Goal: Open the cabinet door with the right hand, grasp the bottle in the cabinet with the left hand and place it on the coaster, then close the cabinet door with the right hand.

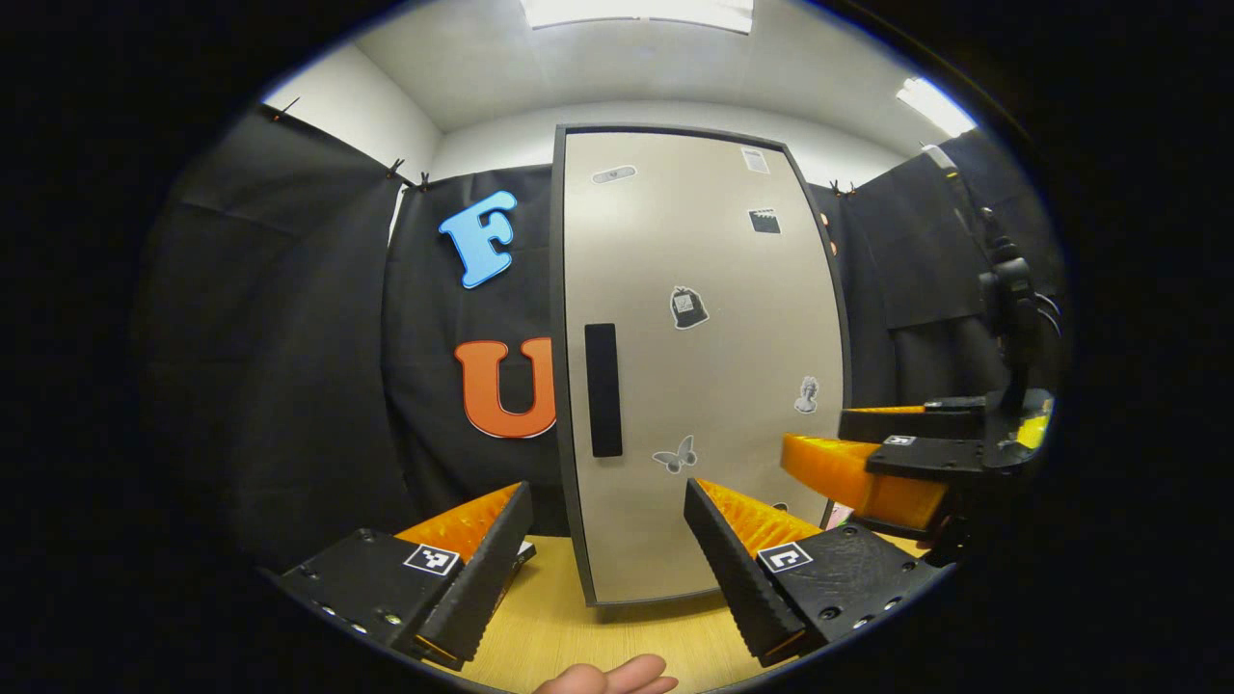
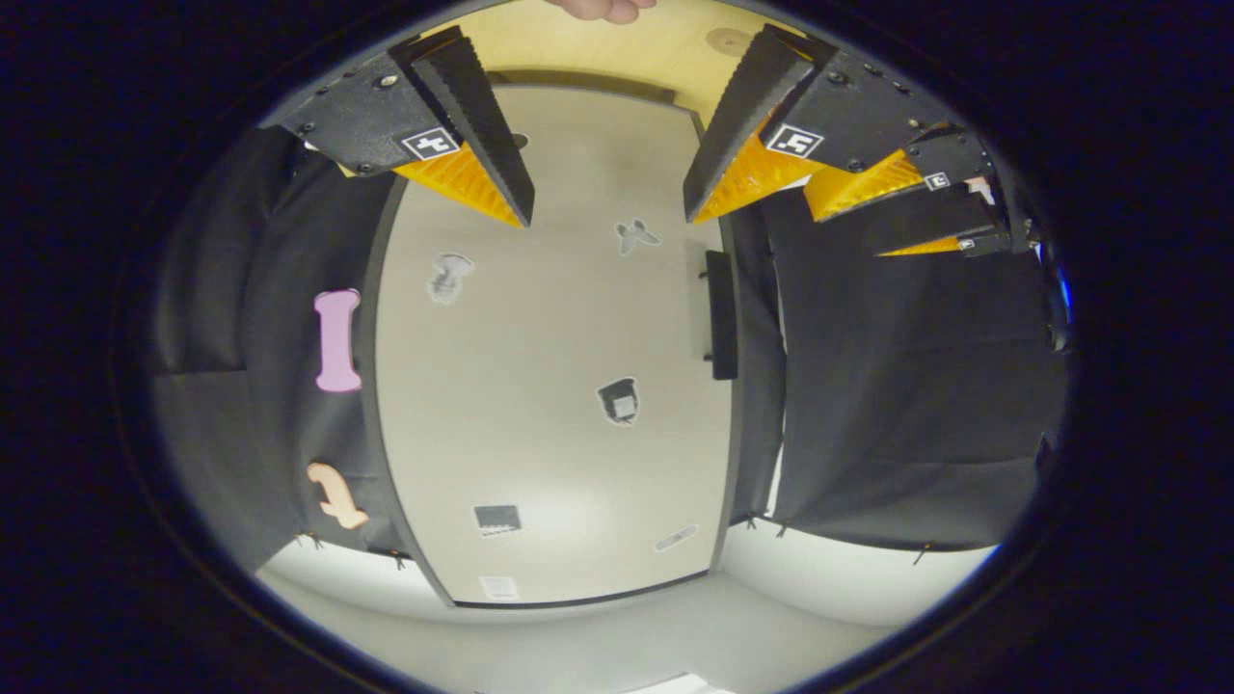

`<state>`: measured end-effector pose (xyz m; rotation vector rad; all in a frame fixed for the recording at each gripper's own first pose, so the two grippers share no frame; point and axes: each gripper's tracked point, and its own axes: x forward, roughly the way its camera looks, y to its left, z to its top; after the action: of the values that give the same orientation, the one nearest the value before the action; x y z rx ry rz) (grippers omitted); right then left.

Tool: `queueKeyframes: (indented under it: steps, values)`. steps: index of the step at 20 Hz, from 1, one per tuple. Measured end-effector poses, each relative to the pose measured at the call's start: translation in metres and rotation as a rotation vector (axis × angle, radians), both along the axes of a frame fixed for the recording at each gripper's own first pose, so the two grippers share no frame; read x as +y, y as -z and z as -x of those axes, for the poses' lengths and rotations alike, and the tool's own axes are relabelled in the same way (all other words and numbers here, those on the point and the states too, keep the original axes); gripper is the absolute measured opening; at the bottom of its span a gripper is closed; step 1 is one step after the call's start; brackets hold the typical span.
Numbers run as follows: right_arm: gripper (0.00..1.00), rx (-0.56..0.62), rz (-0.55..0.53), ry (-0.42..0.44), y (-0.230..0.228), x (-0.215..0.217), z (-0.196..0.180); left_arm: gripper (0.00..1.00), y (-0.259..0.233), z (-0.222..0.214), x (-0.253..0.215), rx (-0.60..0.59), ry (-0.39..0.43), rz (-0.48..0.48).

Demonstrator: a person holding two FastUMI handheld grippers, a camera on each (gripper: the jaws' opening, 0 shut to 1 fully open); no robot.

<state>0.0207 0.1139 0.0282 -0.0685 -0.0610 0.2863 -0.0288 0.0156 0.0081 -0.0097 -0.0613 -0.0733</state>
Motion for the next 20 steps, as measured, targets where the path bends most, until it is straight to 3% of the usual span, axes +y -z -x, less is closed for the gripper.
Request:
queueKeyframes:
  steps: [5,8,15,20]
  values:
    - [1.0,0.021,-0.007,-0.145,-0.013,0.072,-0.036,0.96,-0.01,0.049,0.048,-0.024,-0.068,0.067]
    - [1.0,0.017,0.002,-0.168,-0.016,0.1,-0.057,0.96,0.003,0.087,0.083,0.004,-0.115,0.106]
    - [0.99,0.048,0.052,-0.106,0.003,0.127,-0.096,0.95,0.033,0.146,0.136,0.063,-0.242,0.028]
    - [1.0,0.059,0.056,-0.066,0.006,0.126,-0.106,0.95,0.031,0.14,0.135,0.061,-0.239,0.048]
